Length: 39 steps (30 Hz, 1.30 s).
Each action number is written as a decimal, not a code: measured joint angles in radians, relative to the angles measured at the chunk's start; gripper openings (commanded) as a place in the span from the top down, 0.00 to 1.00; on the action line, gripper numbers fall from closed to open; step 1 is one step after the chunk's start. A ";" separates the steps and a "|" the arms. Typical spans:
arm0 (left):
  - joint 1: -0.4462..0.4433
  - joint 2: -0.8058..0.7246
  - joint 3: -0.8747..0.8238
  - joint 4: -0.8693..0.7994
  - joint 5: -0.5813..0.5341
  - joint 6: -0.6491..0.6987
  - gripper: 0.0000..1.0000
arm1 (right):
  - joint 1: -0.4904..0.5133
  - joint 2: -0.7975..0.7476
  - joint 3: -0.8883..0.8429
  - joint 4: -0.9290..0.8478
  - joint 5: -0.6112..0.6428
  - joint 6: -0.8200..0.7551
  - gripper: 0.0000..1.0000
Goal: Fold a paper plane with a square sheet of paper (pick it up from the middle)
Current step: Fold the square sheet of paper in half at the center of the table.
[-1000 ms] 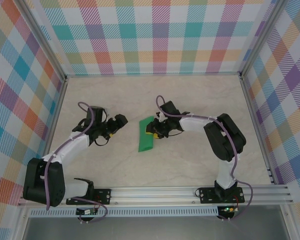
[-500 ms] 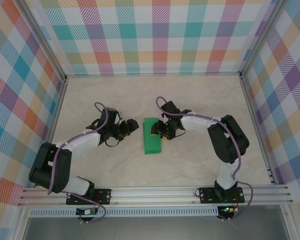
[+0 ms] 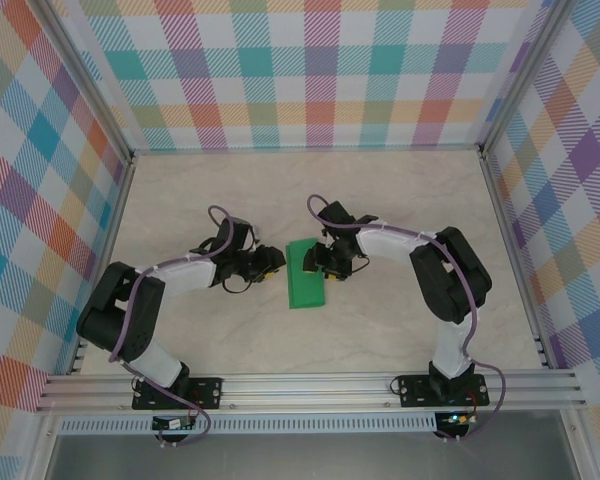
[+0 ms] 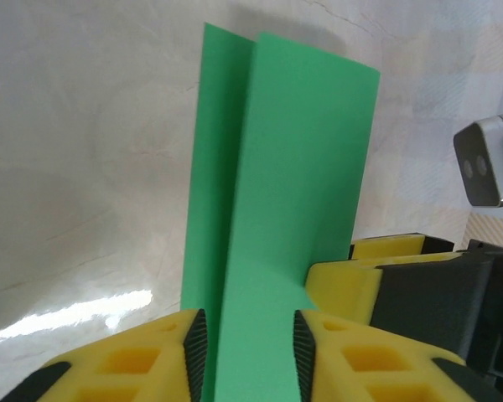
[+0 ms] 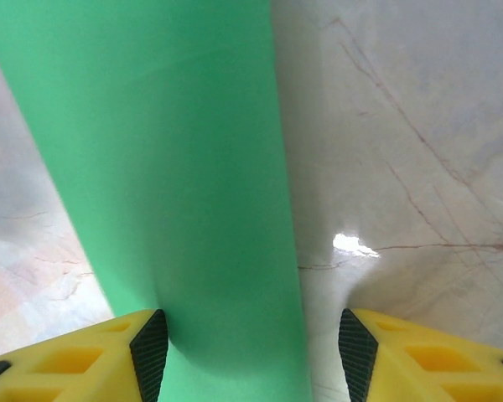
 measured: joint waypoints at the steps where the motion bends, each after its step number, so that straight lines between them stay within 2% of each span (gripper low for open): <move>1: -0.005 0.008 0.004 0.003 0.000 -0.003 0.69 | 0.005 0.007 0.008 -0.011 0.011 0.000 0.39; 10: -0.011 0.032 0.021 0.023 -0.021 -0.008 0.76 | 0.025 0.034 0.057 -0.057 0.045 0.012 0.31; 21: -0.013 0.040 0.027 0.023 -0.079 -0.007 0.82 | 0.056 0.069 0.114 -0.119 0.116 0.028 0.28; 27: -0.013 0.093 0.066 0.023 -0.082 -0.007 0.89 | 0.075 0.077 0.125 -0.127 0.154 0.031 0.24; 39: -0.013 0.228 0.169 0.048 -0.044 -0.010 0.99 | 0.090 0.081 0.127 -0.127 0.198 0.029 0.24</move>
